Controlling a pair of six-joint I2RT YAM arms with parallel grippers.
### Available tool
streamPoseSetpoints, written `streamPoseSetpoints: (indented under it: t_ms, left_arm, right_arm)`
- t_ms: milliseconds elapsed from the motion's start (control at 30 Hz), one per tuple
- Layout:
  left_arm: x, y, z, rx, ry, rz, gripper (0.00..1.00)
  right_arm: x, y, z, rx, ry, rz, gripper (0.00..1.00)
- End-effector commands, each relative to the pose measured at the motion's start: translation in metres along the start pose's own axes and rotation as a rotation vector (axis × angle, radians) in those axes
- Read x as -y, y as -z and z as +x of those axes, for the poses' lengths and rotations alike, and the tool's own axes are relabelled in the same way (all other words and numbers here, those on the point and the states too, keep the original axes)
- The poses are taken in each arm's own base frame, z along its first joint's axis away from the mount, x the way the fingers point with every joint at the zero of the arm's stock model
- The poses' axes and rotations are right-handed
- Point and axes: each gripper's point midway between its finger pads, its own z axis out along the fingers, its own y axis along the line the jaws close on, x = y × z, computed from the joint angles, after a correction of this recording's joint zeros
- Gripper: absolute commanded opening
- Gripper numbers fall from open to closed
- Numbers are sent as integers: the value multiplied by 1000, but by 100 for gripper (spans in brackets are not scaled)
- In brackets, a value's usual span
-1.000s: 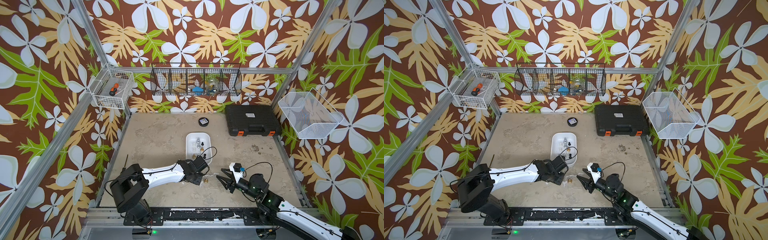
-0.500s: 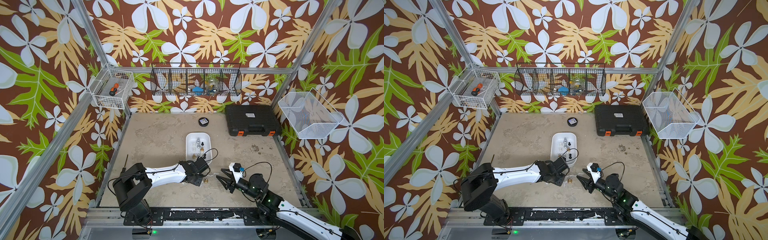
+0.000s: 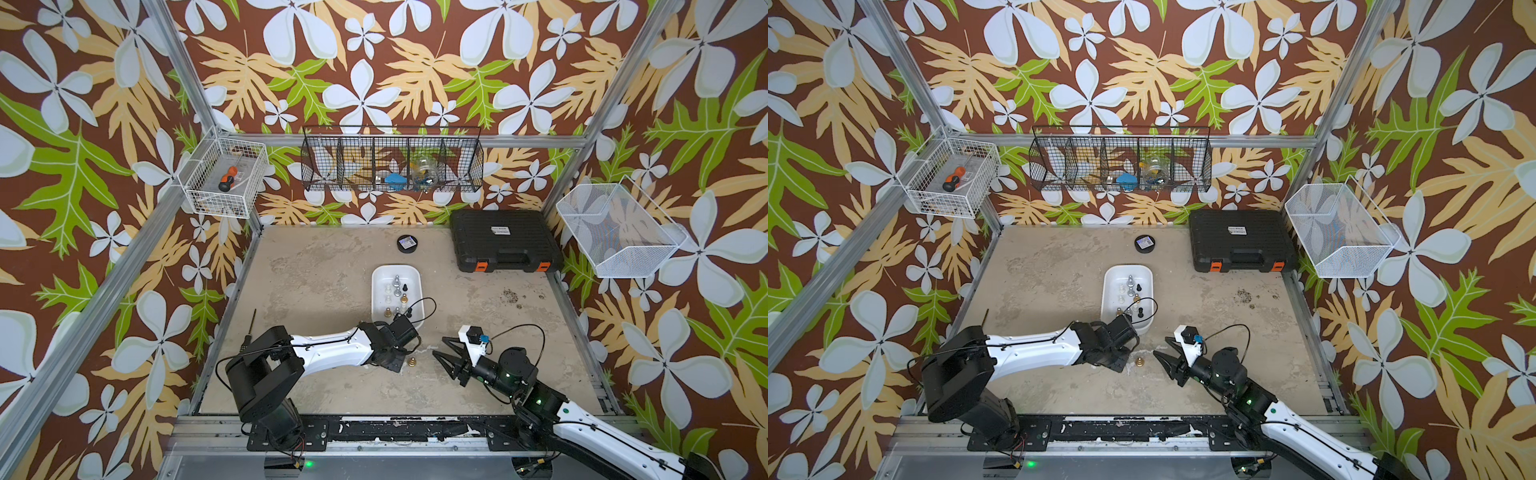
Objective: Put the chess pieces into the storage box
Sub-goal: Pick up the chess piece at the center of the board, then place the chess piece in the storage box, then pick up the chess piece at the center of the board.
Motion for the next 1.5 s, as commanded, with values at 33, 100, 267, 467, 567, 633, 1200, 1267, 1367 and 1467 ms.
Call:
streamPoseSetpoints:
  t_ms: [33, 100, 267, 467, 567, 633, 1200, 1267, 1367, 1467]
  left_arm:
    - [0, 10, -5, 12, -13, -9, 18]
    - [1, 19, -11, 28, -13, -4, 18]
    - [2, 60, -34, 55, -4, -28, 18]
    - [-3, 93, -79, 108, -5, -14, 18]
    - [-19, 105, -117, 181, 21, -32, 18]
    - [-27, 104, -140, 215, 14, -46, 18]
    - [8, 113, -134, 359, -53, 195, 26]
    - [13, 119, -129, 377, -82, 211, 30]
    - [17, 123, -123, 378, -121, 213, 35]
    - [21, 119, -112, 368, -165, 235, 39]
  right_arm:
    - [1, 0, -8, 30, 10, 8, 54]
    - [1, 0, -7, 29, 11, 9, 55]
    - [2, 1, -8, 33, 11, 13, 55]
    - [2, 1, -9, 39, 12, 17, 55]
    - [4, 2, -9, 39, 12, 26, 55]
    - [4, 2, -10, 44, 12, 30, 55]
    - [96, 21, -10, -260, -314, 520, 59]
    - [92, 13, -1, -341, -353, 500, 56]
    - [86, 0, 15, -494, -375, 461, 50]
    - [84, -7, 27, -594, -365, 444, 48]
